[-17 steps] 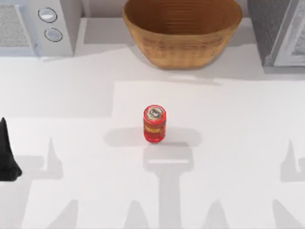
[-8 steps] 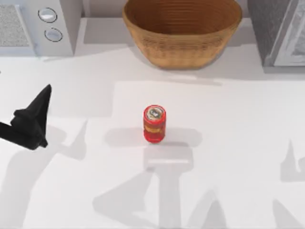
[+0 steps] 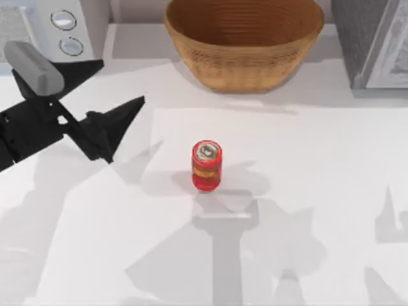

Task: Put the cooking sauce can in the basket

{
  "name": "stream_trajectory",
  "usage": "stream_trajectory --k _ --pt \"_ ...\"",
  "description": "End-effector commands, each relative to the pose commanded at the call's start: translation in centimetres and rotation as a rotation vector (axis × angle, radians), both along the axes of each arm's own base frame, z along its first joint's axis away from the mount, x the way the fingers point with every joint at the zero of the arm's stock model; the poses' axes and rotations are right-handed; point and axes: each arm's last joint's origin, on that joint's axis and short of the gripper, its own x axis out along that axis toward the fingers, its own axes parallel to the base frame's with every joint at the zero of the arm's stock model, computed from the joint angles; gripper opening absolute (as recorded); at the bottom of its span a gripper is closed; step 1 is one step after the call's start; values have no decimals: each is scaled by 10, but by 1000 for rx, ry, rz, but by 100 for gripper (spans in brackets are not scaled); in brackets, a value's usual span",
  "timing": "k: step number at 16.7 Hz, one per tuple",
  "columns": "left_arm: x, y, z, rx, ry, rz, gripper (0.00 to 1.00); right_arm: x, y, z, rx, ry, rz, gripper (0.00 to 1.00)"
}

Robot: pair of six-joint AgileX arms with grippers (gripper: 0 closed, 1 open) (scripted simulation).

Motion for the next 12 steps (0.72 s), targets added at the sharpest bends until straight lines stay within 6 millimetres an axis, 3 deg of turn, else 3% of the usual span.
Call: stream_trajectory --k 3,6,9,12 --pt "34 -12 -41 1 -10 -167 100 0 0 0 0 0 0 100" --pt "55 -22 -88 3 -30 -317 100 0 0 0 0 0 0 100" --pt "63 -29 -131 4 -54 -436 100 0 0 0 0 0 0 100" --pt "64 -33 -162 6 -74 -517 100 0 0 0 0 0 0 100"
